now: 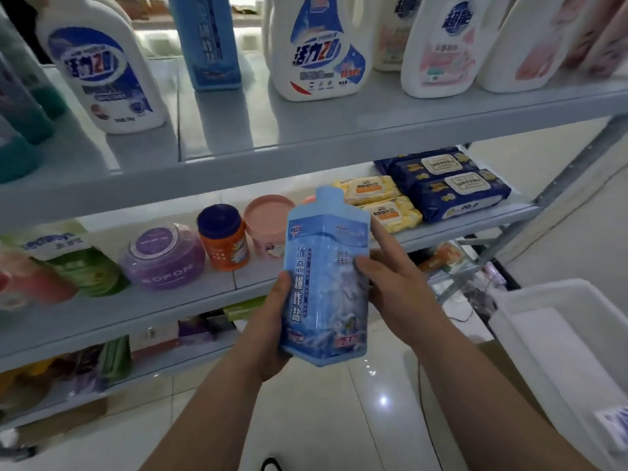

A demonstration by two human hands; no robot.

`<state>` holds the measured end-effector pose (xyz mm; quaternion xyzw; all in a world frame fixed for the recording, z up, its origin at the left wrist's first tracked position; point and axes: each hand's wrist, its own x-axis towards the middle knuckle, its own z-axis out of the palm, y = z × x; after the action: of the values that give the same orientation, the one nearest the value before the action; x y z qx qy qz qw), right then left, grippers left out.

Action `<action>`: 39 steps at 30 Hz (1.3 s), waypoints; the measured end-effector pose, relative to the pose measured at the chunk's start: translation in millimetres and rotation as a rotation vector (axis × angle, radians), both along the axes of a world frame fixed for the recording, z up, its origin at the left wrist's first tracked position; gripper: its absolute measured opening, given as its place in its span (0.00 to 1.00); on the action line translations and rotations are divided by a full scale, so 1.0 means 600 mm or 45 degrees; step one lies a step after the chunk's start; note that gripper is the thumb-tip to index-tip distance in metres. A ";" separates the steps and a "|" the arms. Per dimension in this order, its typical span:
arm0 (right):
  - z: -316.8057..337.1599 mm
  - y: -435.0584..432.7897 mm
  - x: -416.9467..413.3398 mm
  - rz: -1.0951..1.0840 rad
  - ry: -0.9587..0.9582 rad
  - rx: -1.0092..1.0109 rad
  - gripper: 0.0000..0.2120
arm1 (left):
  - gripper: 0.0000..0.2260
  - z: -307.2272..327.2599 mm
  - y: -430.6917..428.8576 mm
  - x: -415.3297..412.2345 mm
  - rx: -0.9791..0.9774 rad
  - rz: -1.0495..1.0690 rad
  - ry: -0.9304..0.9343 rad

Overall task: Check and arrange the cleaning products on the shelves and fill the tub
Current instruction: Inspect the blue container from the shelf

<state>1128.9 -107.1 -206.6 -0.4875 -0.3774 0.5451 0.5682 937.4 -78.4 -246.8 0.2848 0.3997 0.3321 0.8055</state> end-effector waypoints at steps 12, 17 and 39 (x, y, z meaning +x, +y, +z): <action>-0.051 -0.101 0.108 -0.535 -0.025 -0.170 0.26 | 0.24 -0.031 0.011 0.174 -0.004 -0.475 0.104; -0.077 -0.169 0.225 -0.756 0.066 -0.341 0.24 | 0.19 -0.026 -0.032 0.317 0.185 -0.815 0.311; -0.171 -0.363 0.721 -1.153 0.219 -0.429 0.15 | 0.13 -0.098 -0.185 0.892 0.398 -1.319 0.527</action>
<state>1561.4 -325.1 -309.3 -0.6409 0.0142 0.3351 0.6905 1472.8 -189.5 -305.6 0.6180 0.3036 -0.1130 0.7164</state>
